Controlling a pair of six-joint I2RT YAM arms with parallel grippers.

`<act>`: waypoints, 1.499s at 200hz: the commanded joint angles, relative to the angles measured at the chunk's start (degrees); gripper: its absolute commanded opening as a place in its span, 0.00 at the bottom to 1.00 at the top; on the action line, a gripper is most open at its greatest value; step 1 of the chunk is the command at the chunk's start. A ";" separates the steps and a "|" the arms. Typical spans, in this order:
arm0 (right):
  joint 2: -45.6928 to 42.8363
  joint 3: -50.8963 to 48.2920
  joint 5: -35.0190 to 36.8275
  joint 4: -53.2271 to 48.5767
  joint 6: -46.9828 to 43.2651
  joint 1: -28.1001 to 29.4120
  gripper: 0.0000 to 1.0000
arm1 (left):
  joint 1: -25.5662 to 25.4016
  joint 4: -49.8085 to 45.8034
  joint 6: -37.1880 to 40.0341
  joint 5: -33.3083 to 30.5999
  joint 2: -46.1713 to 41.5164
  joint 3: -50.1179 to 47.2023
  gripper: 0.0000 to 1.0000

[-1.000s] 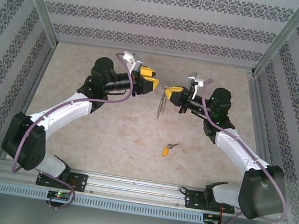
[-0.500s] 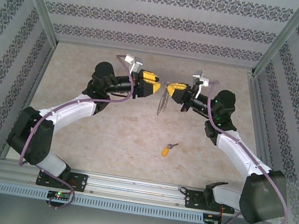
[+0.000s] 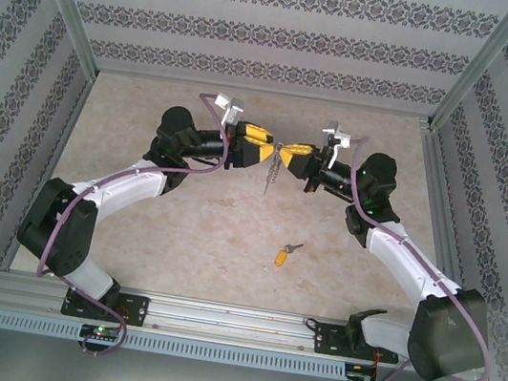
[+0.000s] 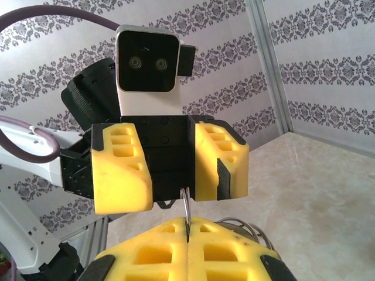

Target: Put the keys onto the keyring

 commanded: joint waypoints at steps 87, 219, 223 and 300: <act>0.83 3.08 -1.55 -1.51 -2.49 1.81 0.00 | -0.85 3.22 -0.83 2.71 0.91 2.61 0.42; 0.66 3.08 -0.58 -3.00 -3.80 1.87 0.00 | -1.15 2.55 0.31 3.94 0.97 1.60 0.34; 0.66 3.05 -0.51 -2.92 -3.80 1.87 0.00 | -1.13 2.54 0.39 3.97 0.92 1.42 0.34; 0.17 2.92 -0.49 -2.98 -3.75 1.82 0.00 | -1.15 0.17 2.93 3.66 1.05 0.54 0.32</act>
